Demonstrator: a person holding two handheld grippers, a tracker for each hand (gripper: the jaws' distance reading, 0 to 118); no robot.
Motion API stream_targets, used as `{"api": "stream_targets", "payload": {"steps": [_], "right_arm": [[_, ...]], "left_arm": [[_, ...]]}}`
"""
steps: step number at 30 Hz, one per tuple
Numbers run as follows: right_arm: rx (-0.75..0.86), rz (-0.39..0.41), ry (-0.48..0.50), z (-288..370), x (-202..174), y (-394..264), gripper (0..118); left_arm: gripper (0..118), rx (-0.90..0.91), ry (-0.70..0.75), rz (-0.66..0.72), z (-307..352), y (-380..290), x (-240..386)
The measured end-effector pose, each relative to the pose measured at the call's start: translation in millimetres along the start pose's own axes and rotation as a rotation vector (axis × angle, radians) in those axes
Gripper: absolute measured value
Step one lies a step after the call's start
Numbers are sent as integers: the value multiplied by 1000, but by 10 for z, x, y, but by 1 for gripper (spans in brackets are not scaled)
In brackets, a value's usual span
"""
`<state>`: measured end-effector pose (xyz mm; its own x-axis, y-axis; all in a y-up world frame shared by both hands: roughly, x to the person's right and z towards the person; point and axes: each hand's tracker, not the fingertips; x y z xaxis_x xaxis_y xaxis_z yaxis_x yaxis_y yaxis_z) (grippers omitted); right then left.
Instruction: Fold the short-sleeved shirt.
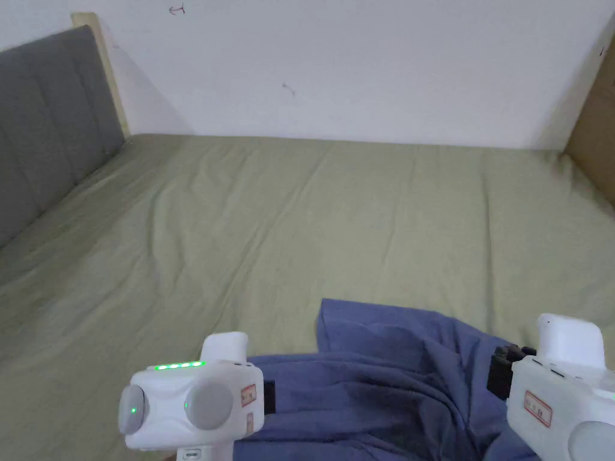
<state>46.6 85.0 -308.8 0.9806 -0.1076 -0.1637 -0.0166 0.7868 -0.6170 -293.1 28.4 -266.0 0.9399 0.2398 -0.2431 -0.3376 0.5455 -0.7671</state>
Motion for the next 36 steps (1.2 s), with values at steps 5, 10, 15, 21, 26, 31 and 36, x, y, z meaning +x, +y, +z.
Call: {"api": "stream_targets", "payload": {"steps": [5,10,15,21,26,31,36], "right_arm": [[-26,21,21,-123,-103,-4,2],[-60,28,37,-224,-150,-72,2],[-91,35,38,-300,-144,-127,2],[-118,24,42,-347,-144,-171,2],[-124,43,48,-347,-162,-175,2],[-120,30,80,-363,-70,-74,2],[-137,127,104,-579,58,269,60]], "left_arm": [[51,47,51,64,41,656,-321],[72,-78,136,96,-424,844,-630],[71,-166,90,158,-765,742,-722],[9,-157,177,47,-936,605,-649],[6,-118,121,108,-735,702,-664],[6,-72,110,66,-478,793,-519],[6,-23,85,56,-261,839,-461]]}}
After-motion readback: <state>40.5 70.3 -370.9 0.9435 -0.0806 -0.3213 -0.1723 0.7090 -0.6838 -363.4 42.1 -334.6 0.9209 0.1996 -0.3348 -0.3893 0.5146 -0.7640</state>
